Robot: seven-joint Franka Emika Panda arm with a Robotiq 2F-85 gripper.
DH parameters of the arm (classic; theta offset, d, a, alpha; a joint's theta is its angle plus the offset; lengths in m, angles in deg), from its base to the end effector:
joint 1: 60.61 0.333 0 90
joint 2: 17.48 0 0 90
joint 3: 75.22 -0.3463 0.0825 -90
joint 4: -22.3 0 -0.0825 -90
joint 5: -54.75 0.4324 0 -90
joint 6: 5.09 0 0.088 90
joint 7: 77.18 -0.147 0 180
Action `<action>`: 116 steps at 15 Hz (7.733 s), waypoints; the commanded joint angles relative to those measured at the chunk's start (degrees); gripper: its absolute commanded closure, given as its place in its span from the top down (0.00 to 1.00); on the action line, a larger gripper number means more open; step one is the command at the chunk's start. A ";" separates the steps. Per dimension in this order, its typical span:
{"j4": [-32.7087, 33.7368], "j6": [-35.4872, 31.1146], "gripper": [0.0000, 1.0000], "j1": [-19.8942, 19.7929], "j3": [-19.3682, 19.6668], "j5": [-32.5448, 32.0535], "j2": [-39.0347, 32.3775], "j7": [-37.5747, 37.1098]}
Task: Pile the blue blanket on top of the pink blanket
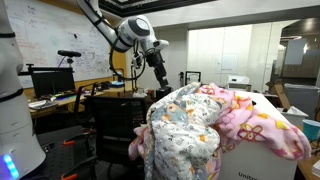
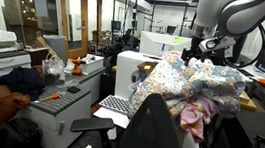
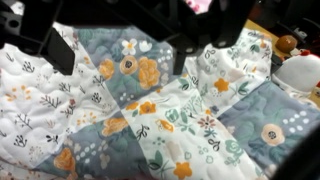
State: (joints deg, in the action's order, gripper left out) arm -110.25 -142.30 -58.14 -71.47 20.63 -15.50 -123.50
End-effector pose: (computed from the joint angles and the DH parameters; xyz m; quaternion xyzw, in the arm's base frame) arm 0.5604 -0.0323 0.3321 0.9555 -0.1992 0.1319 0.1730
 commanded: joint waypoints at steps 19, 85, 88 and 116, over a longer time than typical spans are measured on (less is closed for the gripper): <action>10.15 -8.41 1.00 4.62 5.14 -20.42 -22.17 -24.85; -6.37 -2.22 1.00 12.32 20.70 -0.39 8.30 -17.98; -7.31 4.56 1.00 4.34 9.37 -0.01 15.38 -15.19; 6.18 43.09 1.00 0.01 -6.01 29.30 28.90 40.30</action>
State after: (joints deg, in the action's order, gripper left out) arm -106.11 -100.95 -57.45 -77.18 47.38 13.59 -82.00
